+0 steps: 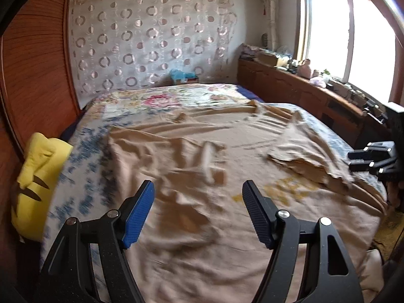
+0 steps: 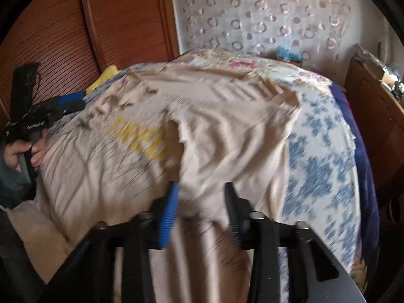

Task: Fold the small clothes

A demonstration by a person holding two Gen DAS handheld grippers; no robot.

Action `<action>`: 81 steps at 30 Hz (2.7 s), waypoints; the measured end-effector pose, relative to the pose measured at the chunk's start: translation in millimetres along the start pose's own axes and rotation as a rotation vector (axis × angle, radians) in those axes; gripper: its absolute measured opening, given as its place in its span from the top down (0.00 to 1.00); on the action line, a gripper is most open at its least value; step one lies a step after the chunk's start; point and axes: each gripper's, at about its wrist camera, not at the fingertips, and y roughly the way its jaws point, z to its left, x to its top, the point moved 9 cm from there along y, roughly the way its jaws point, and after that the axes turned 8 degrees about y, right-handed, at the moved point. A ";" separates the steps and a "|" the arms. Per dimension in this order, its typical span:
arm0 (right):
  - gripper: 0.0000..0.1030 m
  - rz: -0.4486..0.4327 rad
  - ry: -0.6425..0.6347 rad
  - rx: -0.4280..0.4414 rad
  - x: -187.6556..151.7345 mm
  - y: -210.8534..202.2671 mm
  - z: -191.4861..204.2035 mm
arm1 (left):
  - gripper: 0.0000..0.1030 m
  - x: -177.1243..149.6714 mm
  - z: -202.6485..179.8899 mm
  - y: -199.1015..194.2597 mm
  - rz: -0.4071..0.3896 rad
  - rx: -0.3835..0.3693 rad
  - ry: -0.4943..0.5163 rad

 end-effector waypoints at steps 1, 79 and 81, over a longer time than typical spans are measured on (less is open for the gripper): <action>0.56 -0.006 0.003 -0.010 2.3 0.2 -1.3 | 0.29 1.3 7.4 2.5 0.005 0.007 -0.002; 0.94 -0.236 -0.013 -0.012 45.6 -32.8 -19.5 | 0.95 -21.9 51.2 -65.3 -0.081 -0.093 -0.102; 0.94 -0.231 -0.002 -0.014 28.7 -44.5 -23.0 | 0.95 -30.3 49.7 -76.2 -0.075 -0.081 -0.101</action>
